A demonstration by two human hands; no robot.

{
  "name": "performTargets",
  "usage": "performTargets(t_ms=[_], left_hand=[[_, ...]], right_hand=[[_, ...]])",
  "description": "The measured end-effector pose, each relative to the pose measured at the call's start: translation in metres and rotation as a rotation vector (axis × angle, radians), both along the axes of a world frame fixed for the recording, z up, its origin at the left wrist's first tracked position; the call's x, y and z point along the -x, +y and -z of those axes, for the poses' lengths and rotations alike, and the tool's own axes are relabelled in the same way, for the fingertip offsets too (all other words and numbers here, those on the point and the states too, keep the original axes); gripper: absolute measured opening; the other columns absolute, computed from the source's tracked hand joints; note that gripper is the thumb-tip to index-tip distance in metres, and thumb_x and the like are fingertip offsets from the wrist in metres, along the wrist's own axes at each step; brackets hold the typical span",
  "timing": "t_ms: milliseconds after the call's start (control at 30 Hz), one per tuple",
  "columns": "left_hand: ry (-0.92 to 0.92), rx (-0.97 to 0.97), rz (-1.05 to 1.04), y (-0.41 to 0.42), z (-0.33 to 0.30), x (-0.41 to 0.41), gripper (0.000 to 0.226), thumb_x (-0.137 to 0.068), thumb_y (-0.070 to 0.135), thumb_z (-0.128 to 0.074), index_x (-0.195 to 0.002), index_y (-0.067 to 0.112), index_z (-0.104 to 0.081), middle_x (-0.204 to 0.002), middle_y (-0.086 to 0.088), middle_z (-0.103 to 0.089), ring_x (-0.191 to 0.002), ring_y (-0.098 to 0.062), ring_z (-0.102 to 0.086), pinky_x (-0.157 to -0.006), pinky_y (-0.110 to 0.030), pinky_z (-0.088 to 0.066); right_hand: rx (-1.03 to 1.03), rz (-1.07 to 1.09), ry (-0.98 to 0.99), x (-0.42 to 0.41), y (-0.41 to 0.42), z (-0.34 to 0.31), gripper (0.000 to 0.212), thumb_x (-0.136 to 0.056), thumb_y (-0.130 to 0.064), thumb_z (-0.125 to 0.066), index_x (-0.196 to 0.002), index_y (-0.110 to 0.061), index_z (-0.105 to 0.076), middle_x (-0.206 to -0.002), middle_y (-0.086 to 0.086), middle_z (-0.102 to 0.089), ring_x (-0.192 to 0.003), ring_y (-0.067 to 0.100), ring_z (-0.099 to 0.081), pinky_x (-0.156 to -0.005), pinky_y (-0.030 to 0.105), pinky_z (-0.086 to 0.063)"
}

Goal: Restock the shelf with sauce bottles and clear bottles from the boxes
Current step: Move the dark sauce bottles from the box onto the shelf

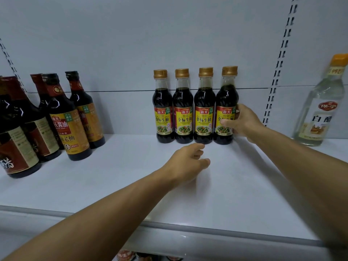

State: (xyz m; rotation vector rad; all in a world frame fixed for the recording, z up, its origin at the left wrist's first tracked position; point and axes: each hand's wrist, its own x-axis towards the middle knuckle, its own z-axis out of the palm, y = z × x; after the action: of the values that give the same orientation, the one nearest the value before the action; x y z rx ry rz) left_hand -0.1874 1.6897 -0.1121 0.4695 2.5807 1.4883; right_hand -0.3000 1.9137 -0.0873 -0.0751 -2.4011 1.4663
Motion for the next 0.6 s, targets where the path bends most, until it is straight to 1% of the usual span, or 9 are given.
performTargets(t_ms=[67,167,233,300,333,400,433,500,600], left_hand=[[-0.004,0.0,0.001,-0.001,0.001,-0.002,0.058,-0.093,0.024,-0.062,-0.147,0.022,-0.04,-0.143,0.0,-0.051,-0.13,-0.013,-0.049,-0.108,-0.038,-0.043],[0.0,0.009,0.009,-0.003,0.001,-0.005,0.058,-0.093,0.025,-0.062,-0.146,0.022,-0.041,-0.143,0.0,-0.052,-0.129,-0.013,-0.049,-0.109,-0.038,-0.043],[0.008,0.015,0.015,-0.005,0.0,-0.009,0.058,-0.093,0.025,-0.061,-0.147,0.022,-0.04,-0.143,0.0,-0.052,-0.129,-0.013,-0.049,-0.108,-0.035,-0.042],[0.016,0.016,0.022,-0.008,-0.002,-0.014,0.058,-0.093,0.025,-0.061,-0.147,0.021,-0.04,-0.143,0.0,-0.051,-0.129,-0.013,-0.05,-0.108,-0.032,-0.042],[0.021,0.021,0.027,-0.009,-0.003,-0.016,0.058,-0.093,0.025,-0.061,-0.147,0.021,-0.04,-0.143,0.0,-0.051,-0.129,-0.013,-0.05,-0.107,-0.031,-0.041],[0.029,0.032,0.037,-0.013,-0.004,-0.022,0.058,-0.093,0.026,-0.06,-0.147,0.021,-0.04,-0.143,0.0,-0.051,-0.129,-0.013,-0.05,-0.106,-0.029,-0.041],[0.031,0.035,0.042,-0.015,-0.005,-0.025,0.058,-0.093,0.027,-0.06,-0.147,0.021,-0.039,-0.144,0.0,-0.051,-0.129,-0.013,-0.05,-0.105,-0.029,-0.041],[0.034,0.04,0.049,-0.02,-0.007,-0.031,0.057,-0.094,0.027,-0.06,-0.147,0.021,-0.039,-0.144,0.0,-0.051,-0.128,-0.014,-0.05,-0.104,-0.028,-0.041],[0.038,0.036,0.053,-0.029,-0.008,-0.042,0.057,-0.094,0.027,-0.059,-0.147,0.021,-0.04,-0.143,-0.001,-0.052,-0.128,-0.014,-0.05,-0.104,-0.029,-0.041]], right_hand=[[-0.021,0.028,0.01,-0.003,-0.002,0.002,0.052,-0.079,-0.025,-0.08,-0.122,-0.022,-0.052,-0.113,-0.004,-0.062,-0.102,0.021,-0.06,-0.087,0.044,-0.052],[-0.155,0.116,-0.048,-0.013,-0.005,0.005,0.044,-0.084,-0.039,-0.074,-0.116,-0.02,-0.05,-0.103,0.0,-0.059,-0.084,0.018,-0.059,-0.066,0.034,-0.048],[-0.234,0.177,-0.107,-0.023,-0.005,0.008,0.052,-0.086,-0.045,-0.069,-0.121,-0.013,-0.049,-0.097,0.006,-0.059,-0.076,0.02,-0.057,-0.061,0.033,-0.046],[-0.267,0.199,-0.143,-0.033,-0.007,0.011,0.063,-0.087,-0.049,-0.067,-0.127,-0.003,-0.046,-0.097,0.014,-0.063,-0.076,0.027,-0.06,-0.066,0.037,-0.047],[-0.286,0.205,-0.15,-0.039,-0.009,0.012,0.065,-0.088,-0.049,-0.066,-0.128,-0.001,-0.046,-0.102,0.017,-0.065,-0.078,0.029,-0.061,-0.07,0.038,-0.048],[-0.326,0.226,-0.146,-0.051,-0.013,0.012,0.064,-0.09,-0.047,-0.064,-0.129,0.001,-0.048,-0.118,0.019,-0.063,-0.096,0.034,-0.063,-0.084,0.044,-0.05],[-0.342,0.235,-0.14,-0.057,-0.017,0.011,0.061,-0.091,-0.046,-0.063,-0.128,0.0,-0.049,-0.124,0.019,-0.061,-0.106,0.036,-0.061,-0.09,0.046,-0.049],[-0.362,0.236,-0.131,-0.07,-0.025,0.007,0.056,-0.092,-0.044,-0.062,-0.127,-0.002,-0.052,-0.124,0.018,-0.061,-0.111,0.036,-0.059,-0.091,0.044,-0.047],[-0.376,0.208,-0.101,-0.089,-0.04,0.002,0.046,-0.092,-0.041,-0.061,-0.123,-0.007,-0.057,-0.117,0.015,-0.065,-0.103,0.034,-0.061,-0.087,0.042,-0.049]])
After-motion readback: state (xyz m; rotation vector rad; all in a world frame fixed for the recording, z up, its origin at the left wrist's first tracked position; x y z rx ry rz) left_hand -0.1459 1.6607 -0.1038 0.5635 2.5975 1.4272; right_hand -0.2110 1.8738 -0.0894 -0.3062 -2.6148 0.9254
